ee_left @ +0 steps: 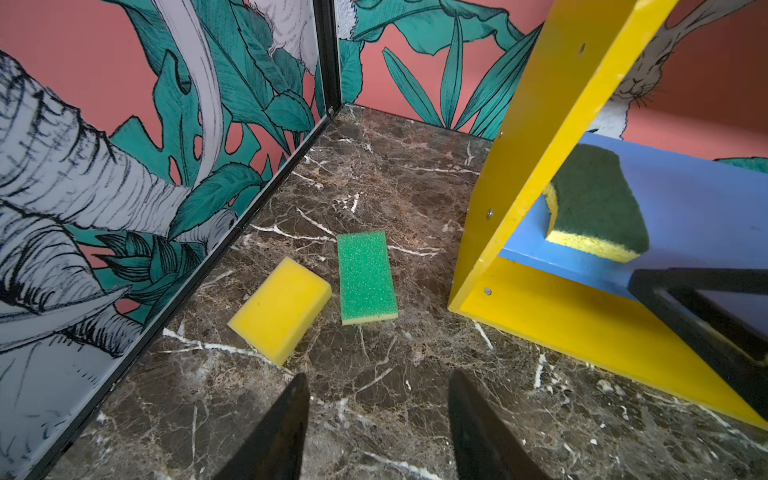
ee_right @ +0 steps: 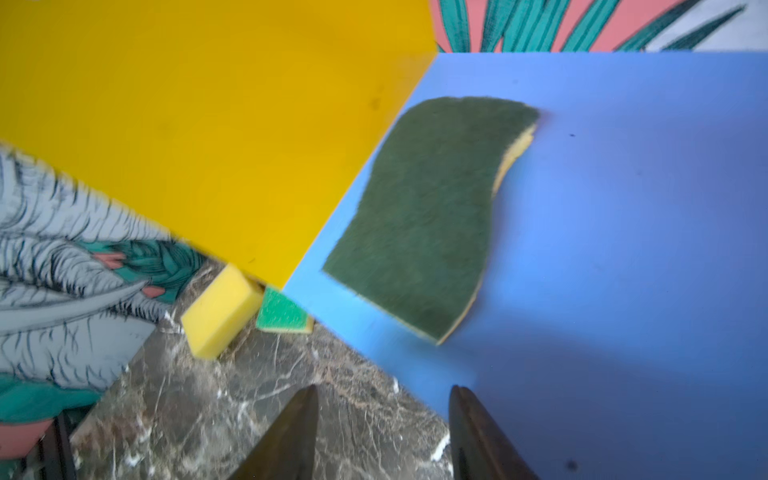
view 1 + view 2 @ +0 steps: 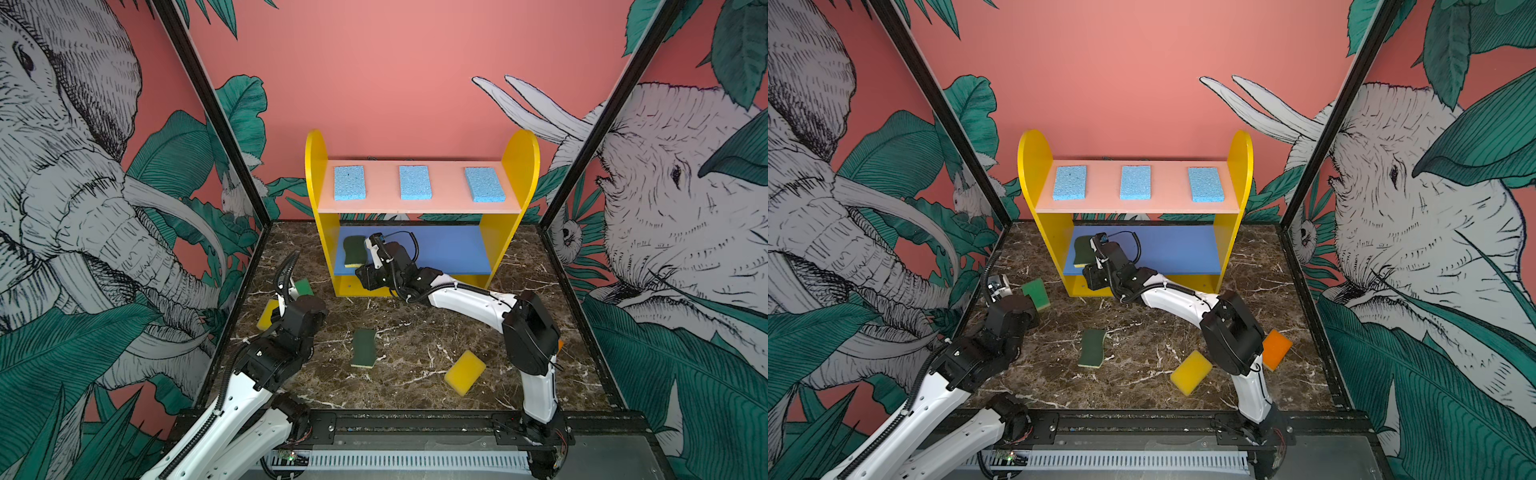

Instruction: Place and organize the cleaning sponges onto the shelf

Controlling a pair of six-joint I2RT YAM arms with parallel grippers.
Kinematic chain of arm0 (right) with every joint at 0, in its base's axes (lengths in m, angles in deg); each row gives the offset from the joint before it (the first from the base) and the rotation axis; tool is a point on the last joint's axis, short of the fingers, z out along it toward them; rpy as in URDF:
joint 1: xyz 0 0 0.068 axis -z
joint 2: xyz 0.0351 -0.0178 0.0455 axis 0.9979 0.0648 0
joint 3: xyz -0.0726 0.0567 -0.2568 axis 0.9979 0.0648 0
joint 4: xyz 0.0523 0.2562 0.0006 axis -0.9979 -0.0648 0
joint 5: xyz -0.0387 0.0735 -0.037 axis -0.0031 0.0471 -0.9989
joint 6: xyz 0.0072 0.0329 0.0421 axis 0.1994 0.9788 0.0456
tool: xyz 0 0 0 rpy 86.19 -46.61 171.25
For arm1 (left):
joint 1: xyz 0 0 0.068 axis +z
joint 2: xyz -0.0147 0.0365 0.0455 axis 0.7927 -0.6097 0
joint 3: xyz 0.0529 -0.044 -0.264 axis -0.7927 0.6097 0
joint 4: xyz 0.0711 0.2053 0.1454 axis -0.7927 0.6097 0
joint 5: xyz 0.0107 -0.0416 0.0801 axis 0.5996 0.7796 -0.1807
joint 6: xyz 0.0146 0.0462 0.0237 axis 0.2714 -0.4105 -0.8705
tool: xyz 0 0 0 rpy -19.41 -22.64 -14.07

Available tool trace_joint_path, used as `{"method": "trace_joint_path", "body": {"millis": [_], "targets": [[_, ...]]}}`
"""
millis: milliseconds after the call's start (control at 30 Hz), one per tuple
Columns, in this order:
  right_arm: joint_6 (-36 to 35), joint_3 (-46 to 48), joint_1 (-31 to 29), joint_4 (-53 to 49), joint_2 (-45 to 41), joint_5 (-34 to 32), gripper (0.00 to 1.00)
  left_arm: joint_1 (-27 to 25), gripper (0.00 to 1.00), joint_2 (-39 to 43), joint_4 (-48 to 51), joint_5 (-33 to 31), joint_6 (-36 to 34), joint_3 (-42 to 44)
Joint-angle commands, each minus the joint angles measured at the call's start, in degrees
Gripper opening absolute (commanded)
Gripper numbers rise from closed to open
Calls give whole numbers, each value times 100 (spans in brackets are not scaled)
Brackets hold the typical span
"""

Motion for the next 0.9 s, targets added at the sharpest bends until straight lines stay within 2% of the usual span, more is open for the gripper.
{"method": "trace_joint_path", "body": {"millis": [0,133,300,400,567,633,667,867], "targets": [[-313,177,-65,-116,-557,-533,58,40,57,8,-94,37,-108,-170],[-427,626,-128,-121,-1030,-775,71,47,60,77,-77,53,-214,-225],[-970,1306,-414,-176,-1726,-1582,82,43,71,-74,-62,212,-438,-300],[-982,1413,-439,-547,-1950,-1724,85,40,73,-187,-45,321,-425,-317],[-839,2103,-438,-806,-2605,-1935,89,41,75,-235,-27,407,-344,-291],[-774,2293,-441,-913,-2811,-2003,93,40,75,-214,-15,412,-311,-273],[-750,2378,-438,-981,-2910,-2033,98,40,76,-196,-3,417,-302,-265],[-474,2723,-439,-1372,-3226,-2036,99,40,77,-170,-90,422,-218,-227]]}}
